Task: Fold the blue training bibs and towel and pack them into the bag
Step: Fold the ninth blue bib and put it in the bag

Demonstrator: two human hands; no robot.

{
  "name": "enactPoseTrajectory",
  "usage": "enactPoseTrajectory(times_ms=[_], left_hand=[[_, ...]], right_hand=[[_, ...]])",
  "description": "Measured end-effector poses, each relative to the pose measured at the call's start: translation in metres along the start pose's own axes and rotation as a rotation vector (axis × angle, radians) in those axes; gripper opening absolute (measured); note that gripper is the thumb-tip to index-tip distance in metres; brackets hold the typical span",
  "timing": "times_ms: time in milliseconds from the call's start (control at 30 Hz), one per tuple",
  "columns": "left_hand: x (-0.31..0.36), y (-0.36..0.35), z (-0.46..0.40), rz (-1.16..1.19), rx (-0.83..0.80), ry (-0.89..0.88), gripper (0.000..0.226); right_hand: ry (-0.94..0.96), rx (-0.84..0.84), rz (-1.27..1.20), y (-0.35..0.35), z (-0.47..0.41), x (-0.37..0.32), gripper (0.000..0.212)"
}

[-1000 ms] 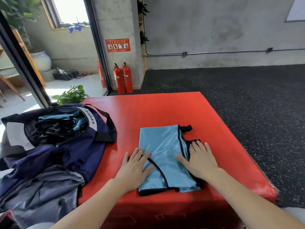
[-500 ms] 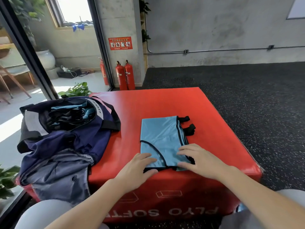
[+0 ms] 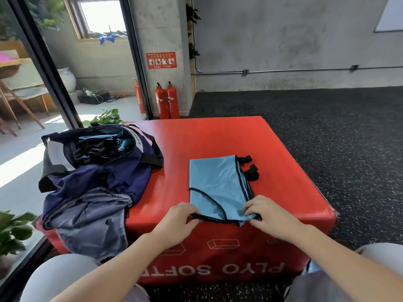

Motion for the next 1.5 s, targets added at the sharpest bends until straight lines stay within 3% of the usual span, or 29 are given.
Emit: enactPoseTrajectory(times_ms=[100, 267, 400, 533, 800, 900, 1033, 1233, 1367, 1500], left_hand=[[0.007, 0.006, -0.001, 0.054, 0.094, 0.034, 0.008], [0.017, 0.018, -0.011, 0.227, 0.217, 0.064, 0.007], [0.018, 0.027, -0.035, 0.24, 0.345, 0.072, 0.015], [0.002, 0.034, -0.069, 0.246, 0.43, 0.144, 0.008], [-0.041, 0.017, -0.123, 0.393, 0.491, 0.394, 0.005], [-0.043, 0.002, -0.123, 0.415, 0.45, 0.512, 0.02], [-0.037, -0.011, -0.113, 0.353, 0.362, 0.501, 0.044], [-0.046, -0.012, -0.112, 0.162, 0.29, 0.479, 0.027], [-0.048, -0.008, -0.116, -0.098, 0.133, 0.442, 0.023], [-0.048, 0.003, -0.12, -0.274, 0.025, 0.487, 0.022]], right_hand=[[-0.078, 0.039, -0.139, 0.011, 0.001, -0.004, 0.004], [-0.182, 0.125, -0.509, 0.037, -0.008, -0.015, 0.019], [-0.216, 0.195, -0.608, 0.055, -0.04, -0.011, 0.02], [-0.331, 0.178, -0.647, 0.062, -0.082, 0.006, 0.023], [-0.343, 0.103, -0.367, 0.052, -0.151, 0.026, 0.023], [-0.392, 0.055, -0.308, 0.038, -0.165, 0.039, 0.023], [-0.42, 0.024, -0.235, 0.026, -0.175, 0.05, 0.025], [-0.43, 0.007, -0.071, 0.025, -0.184, 0.045, 0.021], [-0.408, 0.031, -0.02, 0.028, -0.182, 0.04, 0.023], [-0.362, 0.075, -0.052, 0.04, -0.174, 0.042, 0.045]])
Point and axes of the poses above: each hand's wrist, its own z-axis away from the middle knuckle, its own y-axis out of the back of the hand, x = y × z, the point moved 3 cm from there along -z, towards the middle knuckle, and after that the axes turned 8 degrees about -y, right-handed, at the moved point
